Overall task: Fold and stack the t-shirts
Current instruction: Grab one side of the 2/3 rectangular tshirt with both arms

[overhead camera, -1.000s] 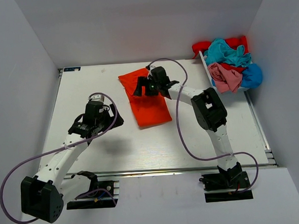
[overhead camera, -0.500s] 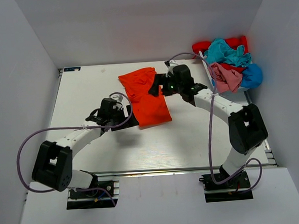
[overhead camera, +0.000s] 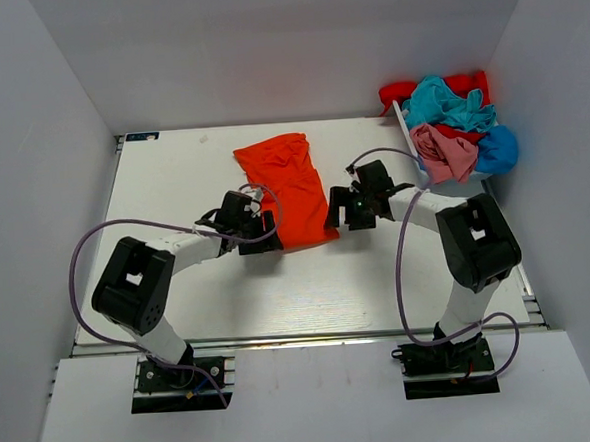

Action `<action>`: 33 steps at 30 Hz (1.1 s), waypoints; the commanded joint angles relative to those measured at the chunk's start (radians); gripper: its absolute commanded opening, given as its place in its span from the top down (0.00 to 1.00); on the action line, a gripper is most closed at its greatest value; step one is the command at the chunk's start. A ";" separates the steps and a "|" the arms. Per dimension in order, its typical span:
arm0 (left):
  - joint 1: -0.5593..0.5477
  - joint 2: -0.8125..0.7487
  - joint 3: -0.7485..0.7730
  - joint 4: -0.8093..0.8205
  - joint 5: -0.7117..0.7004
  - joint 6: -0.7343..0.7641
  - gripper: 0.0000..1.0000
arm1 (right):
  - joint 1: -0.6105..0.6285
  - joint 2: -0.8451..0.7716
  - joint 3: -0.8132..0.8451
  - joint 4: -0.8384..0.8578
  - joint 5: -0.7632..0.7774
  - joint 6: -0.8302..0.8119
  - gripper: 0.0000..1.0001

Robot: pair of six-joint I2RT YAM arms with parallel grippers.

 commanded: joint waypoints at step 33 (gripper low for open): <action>-0.094 -0.254 -0.096 -0.062 0.295 -0.017 1.00 | 0.010 -0.418 -0.315 -0.017 -0.213 -0.036 1.00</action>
